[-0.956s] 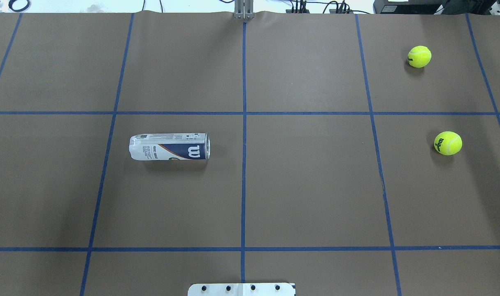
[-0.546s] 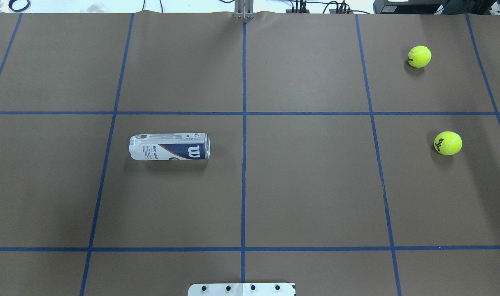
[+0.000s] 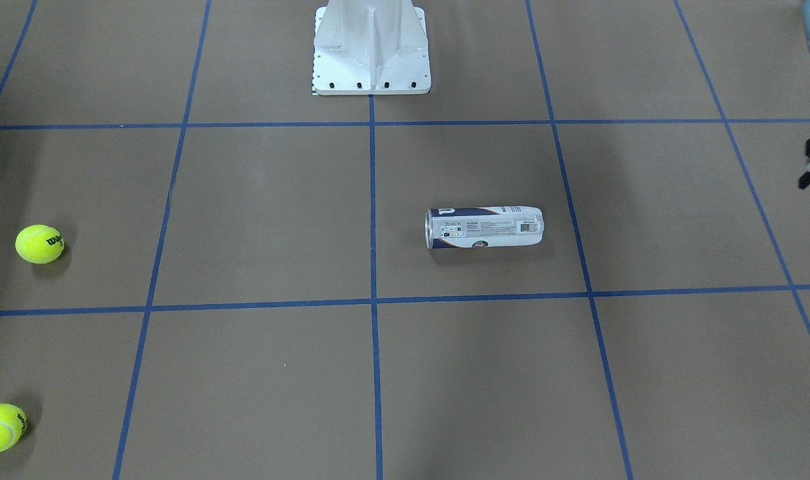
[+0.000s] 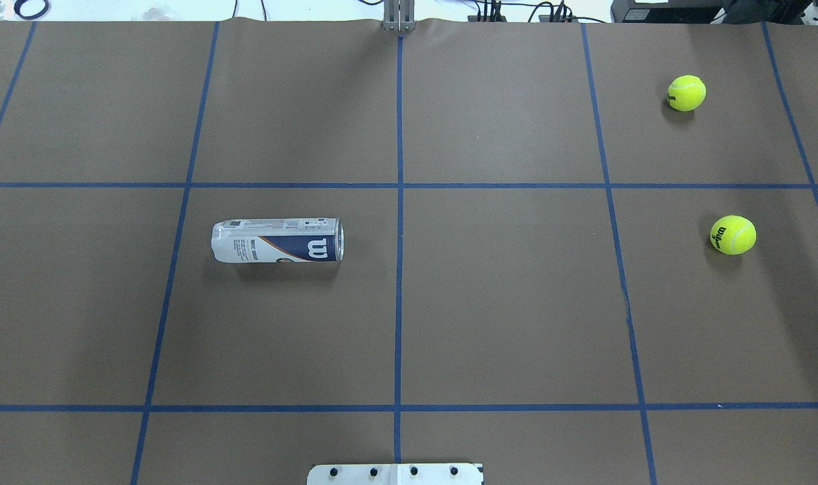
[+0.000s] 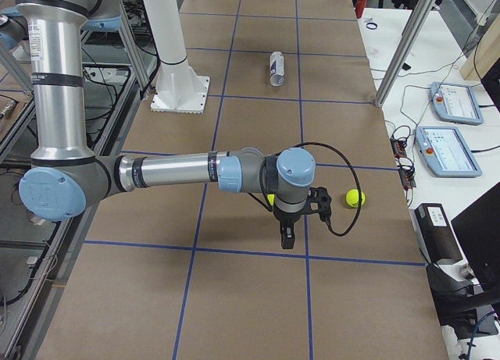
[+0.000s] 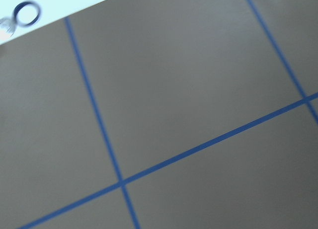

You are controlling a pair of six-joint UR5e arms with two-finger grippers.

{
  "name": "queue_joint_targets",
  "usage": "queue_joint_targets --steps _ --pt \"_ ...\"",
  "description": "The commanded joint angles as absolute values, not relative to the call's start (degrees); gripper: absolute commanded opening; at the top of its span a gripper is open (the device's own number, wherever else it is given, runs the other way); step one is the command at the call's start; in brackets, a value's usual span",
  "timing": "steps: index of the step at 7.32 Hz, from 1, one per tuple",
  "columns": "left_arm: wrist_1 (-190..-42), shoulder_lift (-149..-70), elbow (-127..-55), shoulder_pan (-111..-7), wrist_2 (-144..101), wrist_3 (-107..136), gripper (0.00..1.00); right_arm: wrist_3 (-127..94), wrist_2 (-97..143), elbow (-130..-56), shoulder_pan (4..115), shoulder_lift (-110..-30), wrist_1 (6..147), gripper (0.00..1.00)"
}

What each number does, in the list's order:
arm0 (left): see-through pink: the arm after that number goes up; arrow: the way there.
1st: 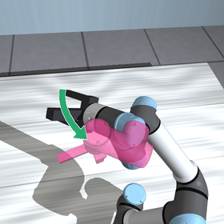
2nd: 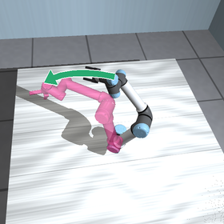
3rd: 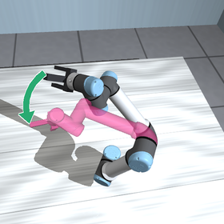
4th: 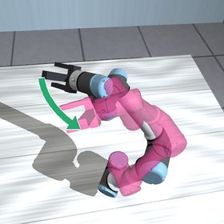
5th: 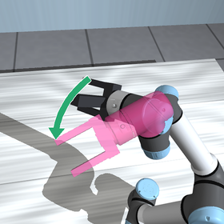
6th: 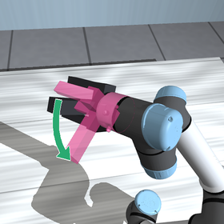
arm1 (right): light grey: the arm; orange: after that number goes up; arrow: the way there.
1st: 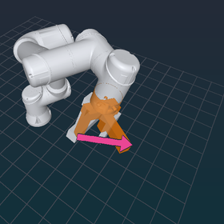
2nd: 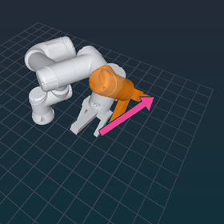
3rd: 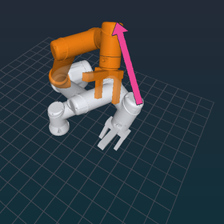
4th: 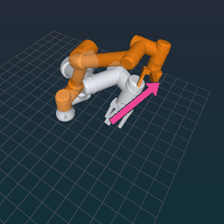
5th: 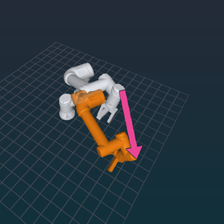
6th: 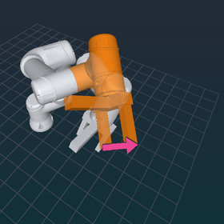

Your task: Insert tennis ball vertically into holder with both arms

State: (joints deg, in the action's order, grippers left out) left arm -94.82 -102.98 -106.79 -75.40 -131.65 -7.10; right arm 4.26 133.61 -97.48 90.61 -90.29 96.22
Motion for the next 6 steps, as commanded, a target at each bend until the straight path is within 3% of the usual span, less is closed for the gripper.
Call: queue_joint_targets --steps 1,6 --pt "-94.3 -111.9 -106.3 -66.6 -129.9 -7.0 0.98 4.7 134.2 -97.3 90.6 -90.4 96.2 0.99" --pt "-87.5 -128.5 -102.1 -42.0 -113.4 -12.7 0.99 4.7 135.6 -97.7 90.6 -90.3 96.1 0.99"
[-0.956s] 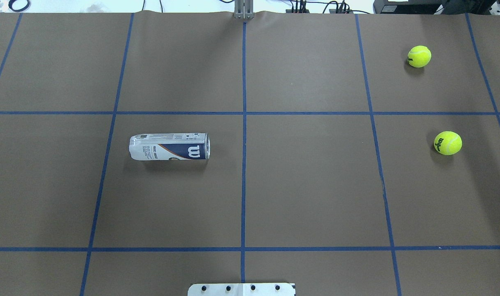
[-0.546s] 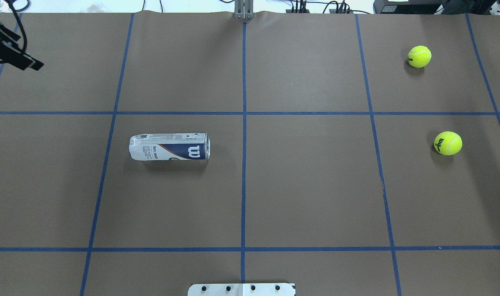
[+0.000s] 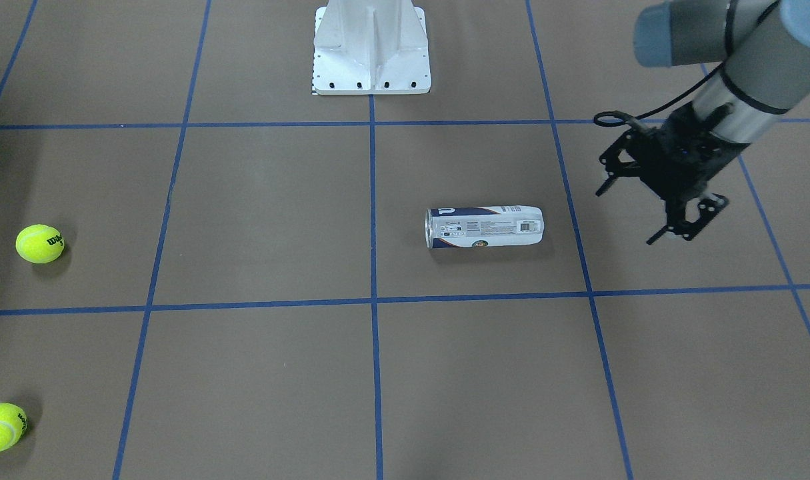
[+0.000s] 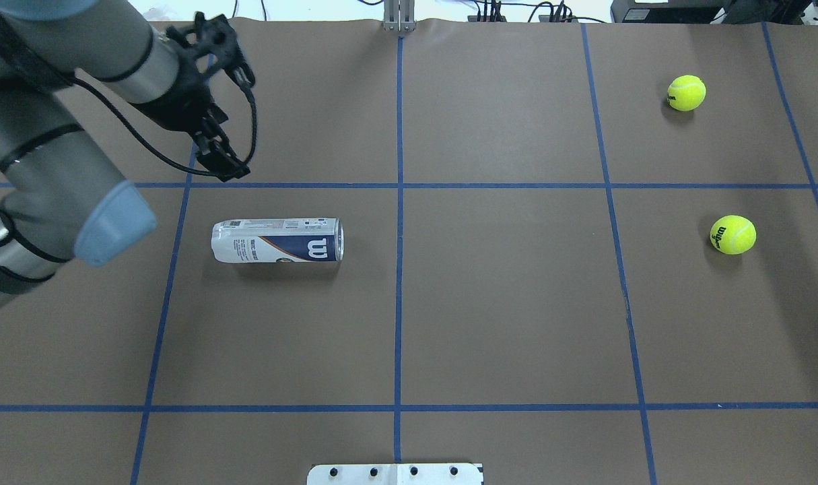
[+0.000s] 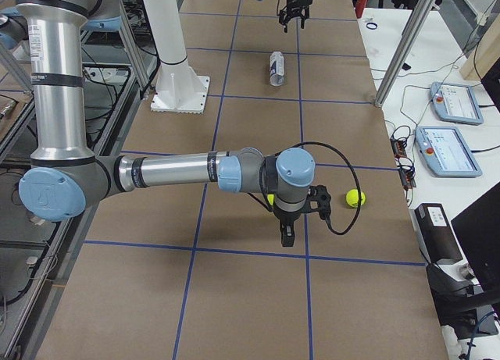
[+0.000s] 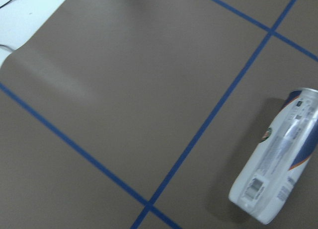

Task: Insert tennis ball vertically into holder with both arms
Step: 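Reach the left gripper down over the lying Wilson can and grasp it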

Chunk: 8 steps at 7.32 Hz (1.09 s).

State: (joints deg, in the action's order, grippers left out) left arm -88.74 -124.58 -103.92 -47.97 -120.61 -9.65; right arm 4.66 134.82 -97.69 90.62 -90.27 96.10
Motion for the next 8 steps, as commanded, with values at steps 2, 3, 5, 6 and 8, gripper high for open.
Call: queue_joint_targets --steps 2,3,5,6,8 --pt "-84.6 -135.6 -95.0 -37.2 -108.5 -13.4 0.99 4.7 136.1 -97.6 90.6 -90.4 96.2 0.99" --pt "-84.5 -136.1 -93.9 -36.2 -108.2 -13.4 0.99 4.7 136.1 -97.6 90.6 -90.4 96.2 0.99" --pt "-84.5 -136.1 -91.4 -35.0 -103.0 -17.9 0.99 4.7 136.1 -97.6 90.6 -90.4 96.2 0.99" --pt "-84.8 -136.0 -90.5 -33.7 -101.5 -17.8 0.99 4.7 136.1 -97.6 90.6 -90.4 96.2 0.99" --pt "-85.0 -135.7 -90.5 -31.5 -99.1 -17.6 0.99 4.7 136.1 -97.6 90.6 -90.4 96.2 0.99"
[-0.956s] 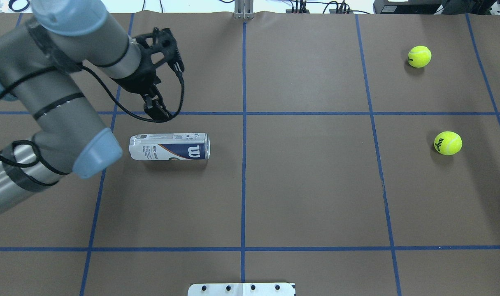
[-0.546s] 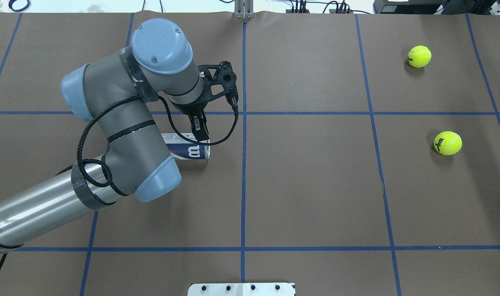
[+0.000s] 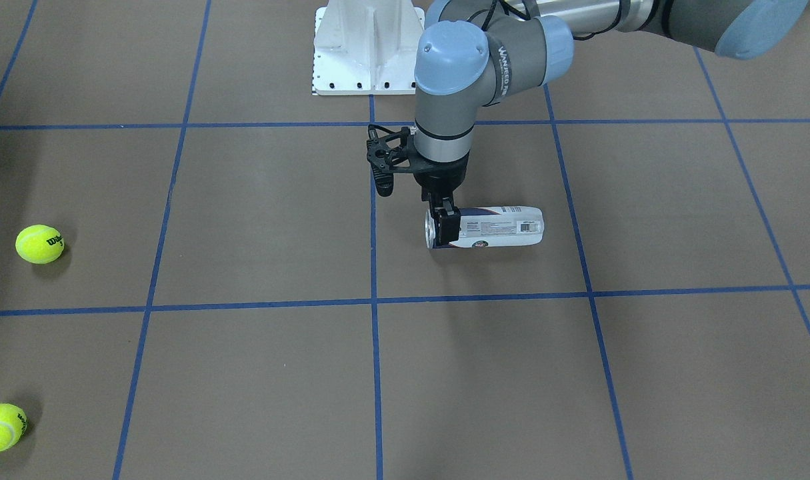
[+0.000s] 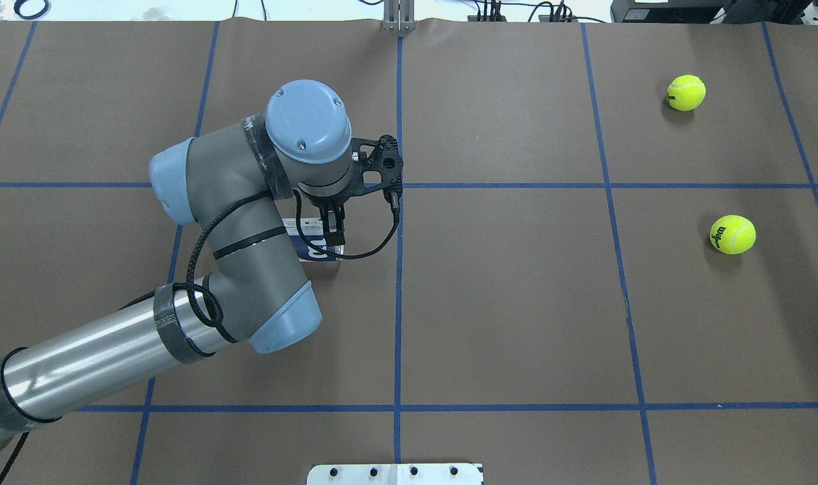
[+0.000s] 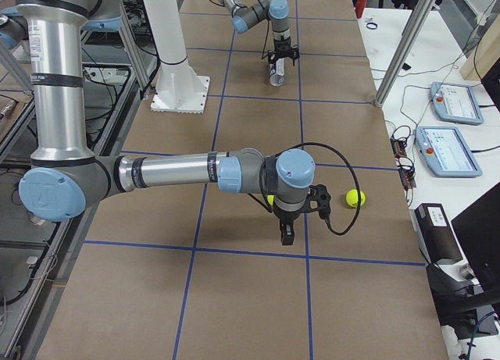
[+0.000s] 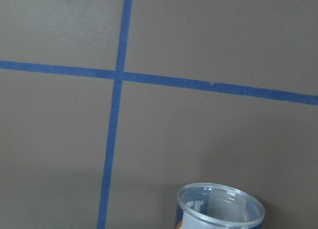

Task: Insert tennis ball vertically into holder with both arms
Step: 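Reach the left gripper down over the lying Wilson can and grasp it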

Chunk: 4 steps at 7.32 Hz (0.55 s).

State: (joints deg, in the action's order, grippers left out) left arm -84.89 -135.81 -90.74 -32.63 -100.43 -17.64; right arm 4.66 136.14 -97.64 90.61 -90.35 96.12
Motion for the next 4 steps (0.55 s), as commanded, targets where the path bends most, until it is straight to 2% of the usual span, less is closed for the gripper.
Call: queue_joint_targets --steps 1,4 --pt "-85.1 -135.4 -90.5 -31.5 -99.1 -17.6 0.99 4.7 136.1 -97.6 90.6 -90.4 96.2 0.99" --pt "-85.1 -135.4 -89.3 -29.7 -99.1 -17.3 0.99 4.7 136.1 -97.6 90.6 -90.9 96.1 0.99"
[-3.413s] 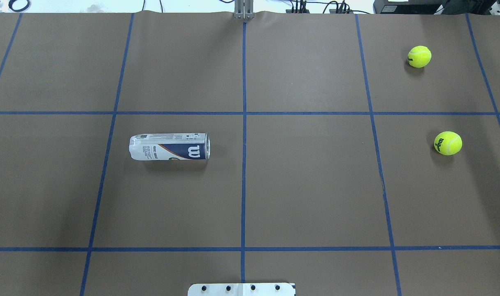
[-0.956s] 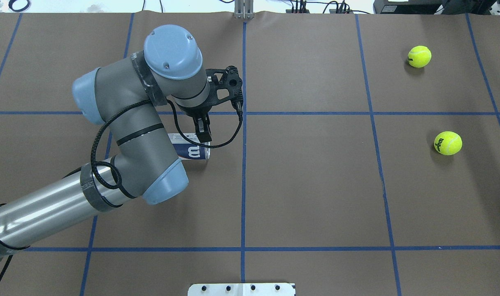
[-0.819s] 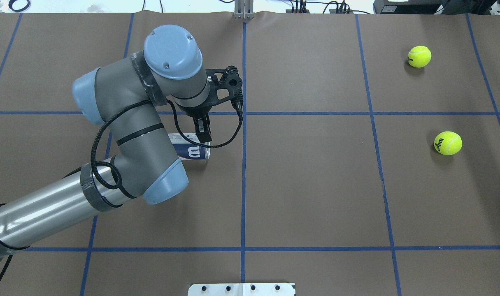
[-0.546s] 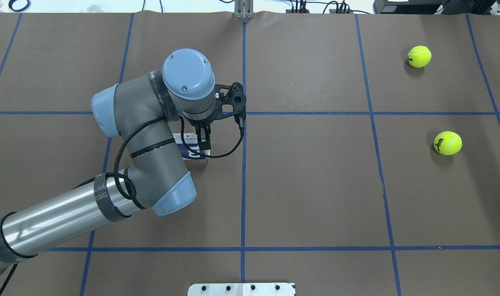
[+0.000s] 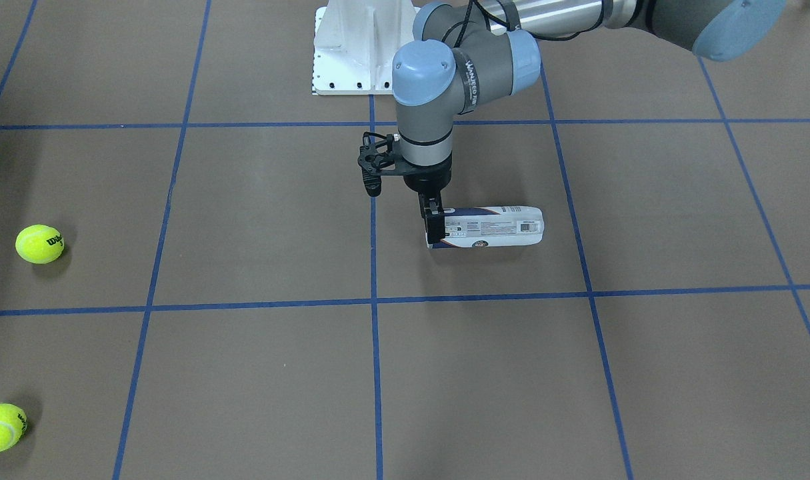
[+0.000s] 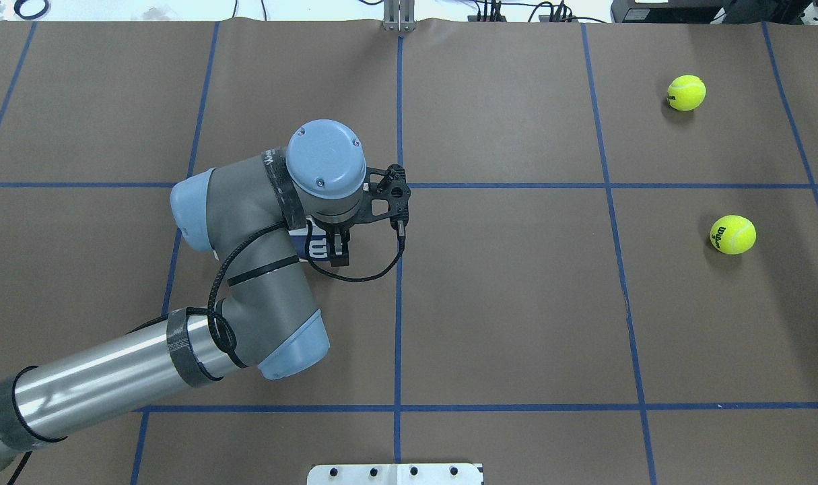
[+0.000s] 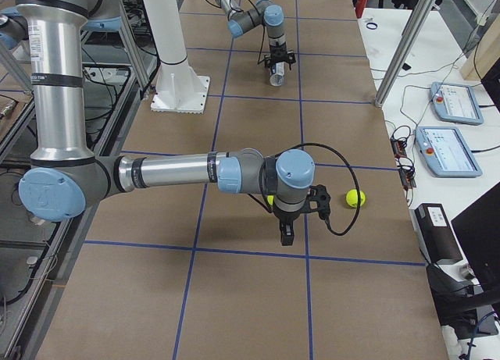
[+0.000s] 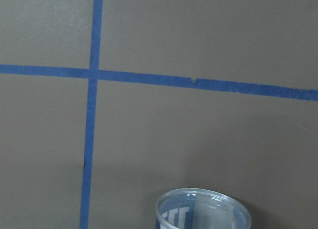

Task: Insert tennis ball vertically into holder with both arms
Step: 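Reach the left gripper down over the lying Wilson can and grasp it, then lift the can with the left gripper and rotate it upright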

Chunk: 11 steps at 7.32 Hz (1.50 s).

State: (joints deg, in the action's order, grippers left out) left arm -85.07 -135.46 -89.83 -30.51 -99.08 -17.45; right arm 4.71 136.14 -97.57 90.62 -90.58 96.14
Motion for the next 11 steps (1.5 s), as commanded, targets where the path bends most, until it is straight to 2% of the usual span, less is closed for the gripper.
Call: queue_joint_targets --steps 1,11 --pt "-85.1 -135.4 -89.2 -29.4 -99.1 -17.2 0.99 4.7 136.1 -97.6 90.6 -91.0 96.1 0.99" --pt "-88.4 -135.5 -84.3 -29.0 -96.9 -17.3 0.99 4.7 136.1 -97.6 90.6 -91.4 96.1 0.99"
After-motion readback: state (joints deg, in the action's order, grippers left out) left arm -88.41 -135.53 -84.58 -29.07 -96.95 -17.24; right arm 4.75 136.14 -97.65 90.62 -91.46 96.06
